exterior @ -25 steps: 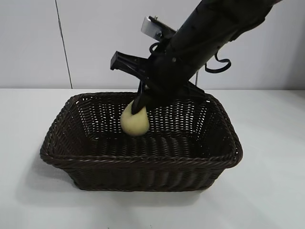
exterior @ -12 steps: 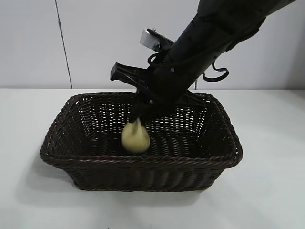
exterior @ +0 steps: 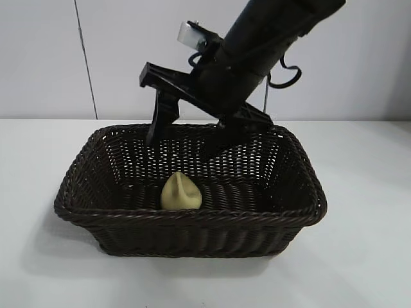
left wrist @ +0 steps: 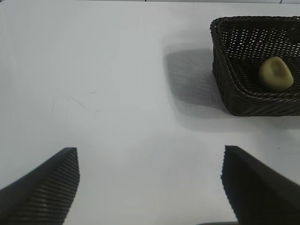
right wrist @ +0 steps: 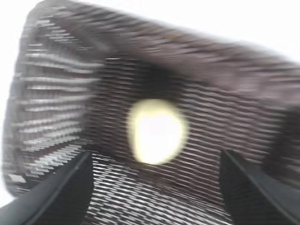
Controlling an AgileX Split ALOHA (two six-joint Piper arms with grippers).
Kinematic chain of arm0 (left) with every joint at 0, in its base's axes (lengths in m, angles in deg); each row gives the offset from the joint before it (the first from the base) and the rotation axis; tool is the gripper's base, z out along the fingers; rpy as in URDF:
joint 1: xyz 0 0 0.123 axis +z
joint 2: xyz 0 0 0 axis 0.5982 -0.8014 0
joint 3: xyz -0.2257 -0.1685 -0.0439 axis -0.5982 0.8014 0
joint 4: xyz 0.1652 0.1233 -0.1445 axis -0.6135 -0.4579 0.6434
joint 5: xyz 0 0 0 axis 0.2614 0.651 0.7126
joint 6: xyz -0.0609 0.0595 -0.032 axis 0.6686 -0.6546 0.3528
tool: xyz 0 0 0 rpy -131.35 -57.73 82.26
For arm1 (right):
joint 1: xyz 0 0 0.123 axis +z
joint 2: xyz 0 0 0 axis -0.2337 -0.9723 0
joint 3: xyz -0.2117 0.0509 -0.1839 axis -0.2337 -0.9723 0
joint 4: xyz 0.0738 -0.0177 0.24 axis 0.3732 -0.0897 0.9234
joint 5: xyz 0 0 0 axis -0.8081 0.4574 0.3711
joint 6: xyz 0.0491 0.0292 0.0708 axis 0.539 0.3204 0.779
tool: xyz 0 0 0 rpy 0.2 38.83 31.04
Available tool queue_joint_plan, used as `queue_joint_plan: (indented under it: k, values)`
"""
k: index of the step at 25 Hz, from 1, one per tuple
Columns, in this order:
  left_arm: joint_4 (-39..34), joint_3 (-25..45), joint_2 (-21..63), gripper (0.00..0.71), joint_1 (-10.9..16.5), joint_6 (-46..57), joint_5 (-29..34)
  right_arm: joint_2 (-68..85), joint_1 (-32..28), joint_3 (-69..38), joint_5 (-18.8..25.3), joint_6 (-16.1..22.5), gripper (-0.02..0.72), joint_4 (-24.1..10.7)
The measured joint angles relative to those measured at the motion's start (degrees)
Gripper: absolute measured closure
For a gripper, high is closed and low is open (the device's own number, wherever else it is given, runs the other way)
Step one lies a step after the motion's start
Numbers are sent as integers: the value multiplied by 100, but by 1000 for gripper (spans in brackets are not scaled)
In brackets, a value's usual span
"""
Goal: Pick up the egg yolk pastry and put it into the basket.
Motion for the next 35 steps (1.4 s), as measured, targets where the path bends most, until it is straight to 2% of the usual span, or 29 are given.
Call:
queue_joint_plan:
  k: [4, 7, 9, 13, 17, 22, 26, 29, 35]
  values:
    - [0, 0, 0, 107, 0, 0, 0, 0, -74, 691, 864, 452, 163, -1004]
    - [0, 0, 0, 107, 0, 0, 0, 0, -238, 1075, 1538, 536, 163, -1540]
    - [0, 0, 0, 107, 0, 0, 0, 0, -385, 1248, 1948, 548, 163, -1756]
    - [0, 0, 0, 107, 0, 0, 0, 0, -780, 1358, 2405, 548, 163, -1976]
    - [0, 0, 0, 107, 0, 0, 0, 0, -1301, 1358, 2547, 419, 163, -2092]
    - [0, 0, 0, 107, 0, 0, 0, 0, -2013, 1358, 2547, 291, 163, -2570]
    - [0, 0, 0, 107, 0, 0, 0, 0, -2474, 1358, 2560, 273, 163, -2654]
    - [0, 0, 0, 107, 0, 0, 0, 19, -2674, 1304, 2560, 273, 163, -2667]
    - [0, 0, 0, 107, 0, 0, 0, 492, -2708, 705, 2560, 160, 163, -2673]
